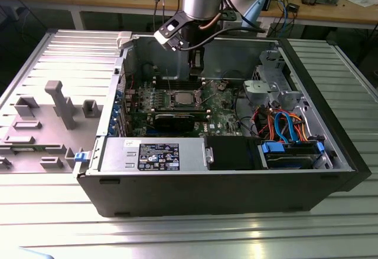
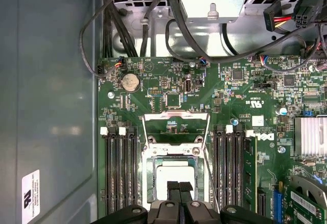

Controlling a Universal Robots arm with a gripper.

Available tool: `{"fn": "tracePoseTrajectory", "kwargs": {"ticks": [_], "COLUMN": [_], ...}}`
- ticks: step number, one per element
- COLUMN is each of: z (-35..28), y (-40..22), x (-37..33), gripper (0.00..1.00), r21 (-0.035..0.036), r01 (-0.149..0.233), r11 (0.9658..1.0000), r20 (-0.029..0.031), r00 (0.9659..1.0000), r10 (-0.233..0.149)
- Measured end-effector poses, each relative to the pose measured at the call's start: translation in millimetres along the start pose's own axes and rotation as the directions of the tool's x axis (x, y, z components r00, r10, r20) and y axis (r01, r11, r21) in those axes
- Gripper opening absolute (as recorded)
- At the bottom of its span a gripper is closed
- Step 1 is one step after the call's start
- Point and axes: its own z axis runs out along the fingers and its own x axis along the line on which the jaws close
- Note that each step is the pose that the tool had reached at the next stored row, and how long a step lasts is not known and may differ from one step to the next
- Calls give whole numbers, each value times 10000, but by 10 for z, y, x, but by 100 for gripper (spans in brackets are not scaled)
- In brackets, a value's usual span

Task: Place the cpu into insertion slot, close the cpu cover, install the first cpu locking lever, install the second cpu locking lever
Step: 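Close the cpu cover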

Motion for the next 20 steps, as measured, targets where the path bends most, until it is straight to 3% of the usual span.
{"fn": "tracePoseTrajectory", "kwargs": {"ticks": [7, 13, 15, 20], "z": [-1, -1, -1, -1], "y": [2, 88, 91, 92], "x": [0, 0, 0, 0], "gripper": [11, 11, 11, 11], "r21": [1, 2, 6, 6], "r01": [-1, 105, 310, 334], "r11": [10000, 9999, 9995, 9994], "r20": [0, 1, 2, 2], "r00": [10000, 9999, 9995, 9994], "r10": [1, -105, -310, -334]}}
